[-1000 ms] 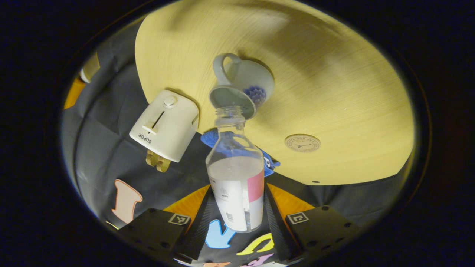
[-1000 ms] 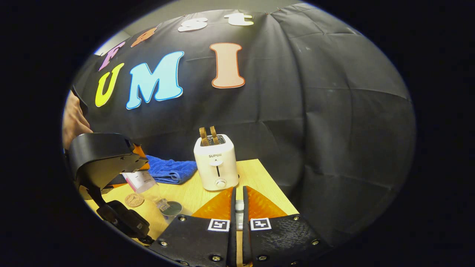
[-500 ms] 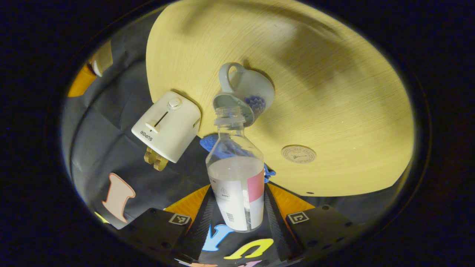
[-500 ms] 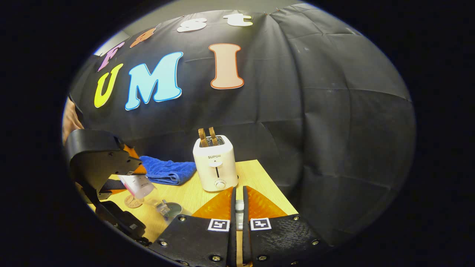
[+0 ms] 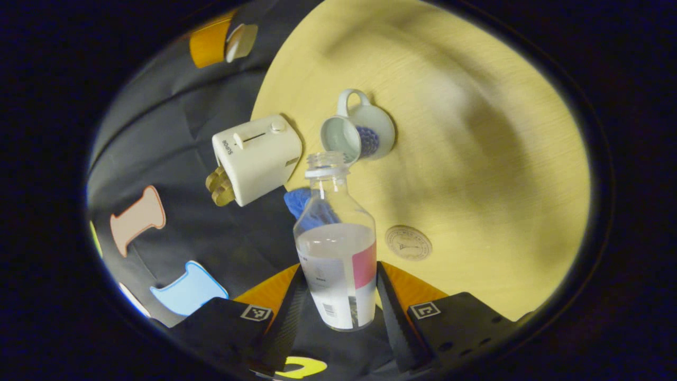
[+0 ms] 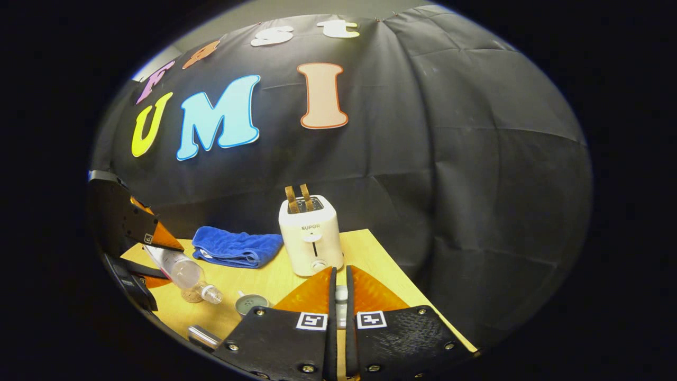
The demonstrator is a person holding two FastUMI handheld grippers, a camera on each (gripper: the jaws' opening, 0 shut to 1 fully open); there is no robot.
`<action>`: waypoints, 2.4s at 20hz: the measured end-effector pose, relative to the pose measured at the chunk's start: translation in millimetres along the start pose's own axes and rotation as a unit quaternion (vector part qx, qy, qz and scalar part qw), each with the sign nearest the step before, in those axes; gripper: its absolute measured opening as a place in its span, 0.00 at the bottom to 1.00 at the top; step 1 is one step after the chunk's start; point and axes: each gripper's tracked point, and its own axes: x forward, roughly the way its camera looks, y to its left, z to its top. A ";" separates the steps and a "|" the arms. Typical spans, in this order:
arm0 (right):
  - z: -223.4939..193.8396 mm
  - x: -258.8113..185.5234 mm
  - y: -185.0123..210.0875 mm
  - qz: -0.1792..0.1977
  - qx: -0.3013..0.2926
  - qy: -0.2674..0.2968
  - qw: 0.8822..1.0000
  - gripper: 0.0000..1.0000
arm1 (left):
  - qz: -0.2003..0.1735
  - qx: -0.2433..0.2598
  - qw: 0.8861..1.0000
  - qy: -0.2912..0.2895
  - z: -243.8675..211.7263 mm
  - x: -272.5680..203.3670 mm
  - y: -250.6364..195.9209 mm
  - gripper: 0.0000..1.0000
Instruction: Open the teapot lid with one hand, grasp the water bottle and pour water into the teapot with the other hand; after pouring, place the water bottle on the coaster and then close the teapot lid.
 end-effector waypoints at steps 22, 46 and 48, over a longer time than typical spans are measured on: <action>25.2 -7.8 62.6 0.027 -0.021 -0.032 0.999 0.06 | 0.105 -0.548 0.806 -0.199 -70.0 42.7 -54.9 0.82; -4.0 0.3 95.1 0.075 -0.006 -0.022 0.997 0.06 | 0.115 -0.758 0.595 -0.240 -81.0 87.3 -50.0 0.82; -5.1 1.0 94.8 0.075 -0.005 -0.020 0.997 0.06 | 0.119 -0.757 0.596 -0.240 -81.8 88.2 -49.8 0.84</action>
